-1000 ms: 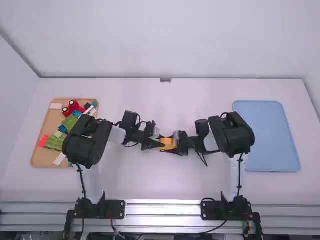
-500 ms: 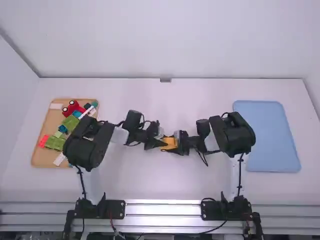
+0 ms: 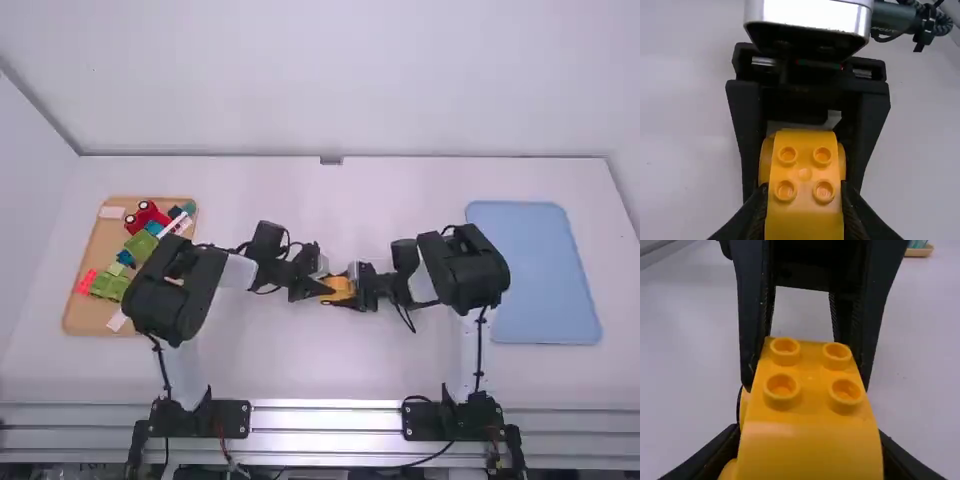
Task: Assemble lego blocks to make yellow taxi
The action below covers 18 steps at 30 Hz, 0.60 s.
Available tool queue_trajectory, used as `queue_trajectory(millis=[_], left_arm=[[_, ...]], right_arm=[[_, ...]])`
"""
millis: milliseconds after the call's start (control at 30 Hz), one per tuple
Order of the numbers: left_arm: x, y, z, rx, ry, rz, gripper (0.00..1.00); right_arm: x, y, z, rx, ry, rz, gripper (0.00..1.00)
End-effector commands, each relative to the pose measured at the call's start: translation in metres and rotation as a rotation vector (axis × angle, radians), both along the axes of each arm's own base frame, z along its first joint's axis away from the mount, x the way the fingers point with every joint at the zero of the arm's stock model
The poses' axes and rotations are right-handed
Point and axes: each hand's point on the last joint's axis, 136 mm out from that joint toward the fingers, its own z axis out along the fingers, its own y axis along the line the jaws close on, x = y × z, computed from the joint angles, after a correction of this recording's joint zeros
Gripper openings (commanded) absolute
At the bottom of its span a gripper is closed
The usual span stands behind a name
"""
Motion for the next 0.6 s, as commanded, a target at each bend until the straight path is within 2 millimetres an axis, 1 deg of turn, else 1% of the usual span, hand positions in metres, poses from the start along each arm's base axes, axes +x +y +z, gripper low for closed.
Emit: queue_trajectory(millis=[0, 67, 267, 433, 567], left_arm=[[-0.041, 0.012, -0.055, 0.164, 0.128, 0.004, 0.02], [-0.045, 0.014, -0.062, 0.196, 0.106, -0.004, 0.02], [-0.044, 0.016, -0.076, 0.267, 0.080, 0.064, 0.02], [-0.036, 0.017, -0.076, 0.274, 0.094, 0.112, 0.02], [-0.032, 0.015, -0.074, 0.279, 0.104, 0.110, 0.02]], right_arm=[[0.010, 0.002, -0.001, -0.013, -0.008, -0.020, 0.39], [0.009, 0.002, -0.001, -0.013, -0.007, -0.020, 0.39], [0.009, 0.003, -0.001, -0.013, -0.005, -0.018, 0.39], [0.010, 0.002, -0.001, -0.013, -0.004, -0.021, 0.39], [0.009, 0.002, -0.002, -0.014, -0.004, -0.021, 0.39]])
